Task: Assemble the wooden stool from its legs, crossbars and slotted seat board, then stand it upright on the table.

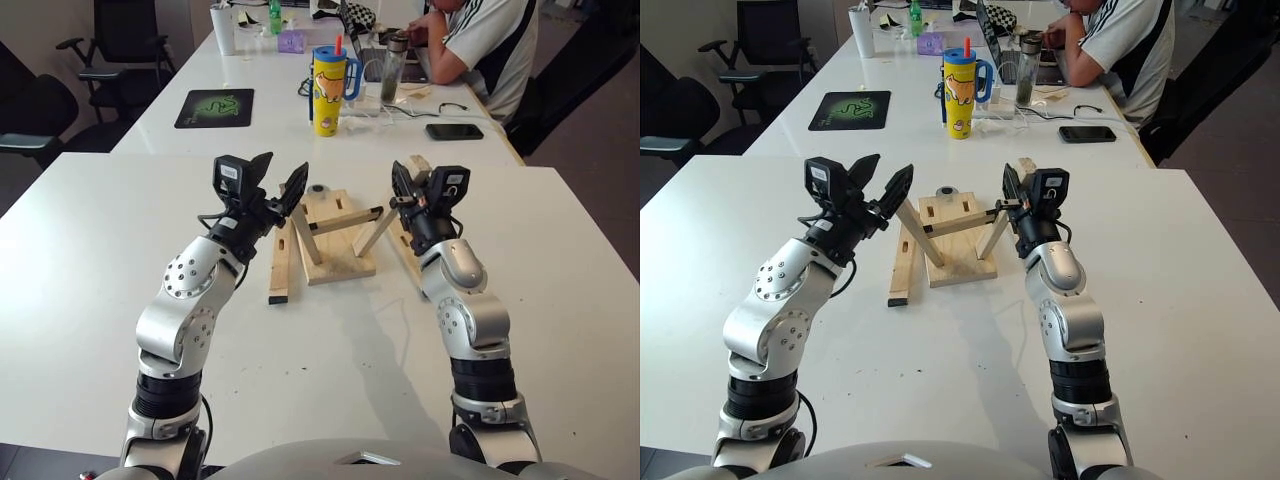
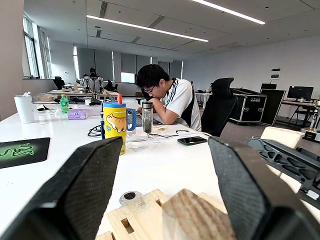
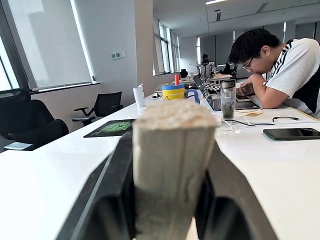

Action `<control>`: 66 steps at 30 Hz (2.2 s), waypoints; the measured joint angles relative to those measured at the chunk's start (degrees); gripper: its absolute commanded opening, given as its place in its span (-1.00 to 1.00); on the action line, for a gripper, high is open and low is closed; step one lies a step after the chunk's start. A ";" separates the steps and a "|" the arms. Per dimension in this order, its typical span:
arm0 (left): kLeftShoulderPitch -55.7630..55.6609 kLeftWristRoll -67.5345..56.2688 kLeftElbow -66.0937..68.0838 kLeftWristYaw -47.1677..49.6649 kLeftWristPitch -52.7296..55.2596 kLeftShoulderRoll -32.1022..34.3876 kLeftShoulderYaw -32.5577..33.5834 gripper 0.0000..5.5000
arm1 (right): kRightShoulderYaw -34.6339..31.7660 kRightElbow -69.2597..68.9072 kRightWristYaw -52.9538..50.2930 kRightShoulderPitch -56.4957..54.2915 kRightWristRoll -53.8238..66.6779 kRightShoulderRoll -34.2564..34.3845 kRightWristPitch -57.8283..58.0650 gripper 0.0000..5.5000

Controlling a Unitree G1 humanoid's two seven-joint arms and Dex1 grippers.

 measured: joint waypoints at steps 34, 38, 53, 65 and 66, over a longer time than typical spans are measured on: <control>-3.25 0.18 1.78 0.67 0.09 -1.19 1.65 0.15 | -18.98 -0.50 2.93 -18.49 27.00 4.96 4.90 0.16; -3.39 0.19 1.91 0.54 0.08 -1.21 1.52 0.15 | -30.70 10.74 -2.60 -29.96 43.23 2.08 6.94 0.16; -2.72 2.69 2.72 1.31 1.59 -0.75 1.82 0.15 | -16.94 12.24 -12.04 -23.73 45.34 1.41 27.40 0.16; -2.43 2.89 2.71 1.02 1.53 -1.72 1.00 0.15 | -16.75 11.21 -7.81 -23.16 38.84 2.79 21.01 0.16; -2.28 2.89 2.85 0.76 1.55 -1.81 0.73 0.15 | -18.02 11.23 -7.31 -22.95 39.66 3.79 19.94 0.16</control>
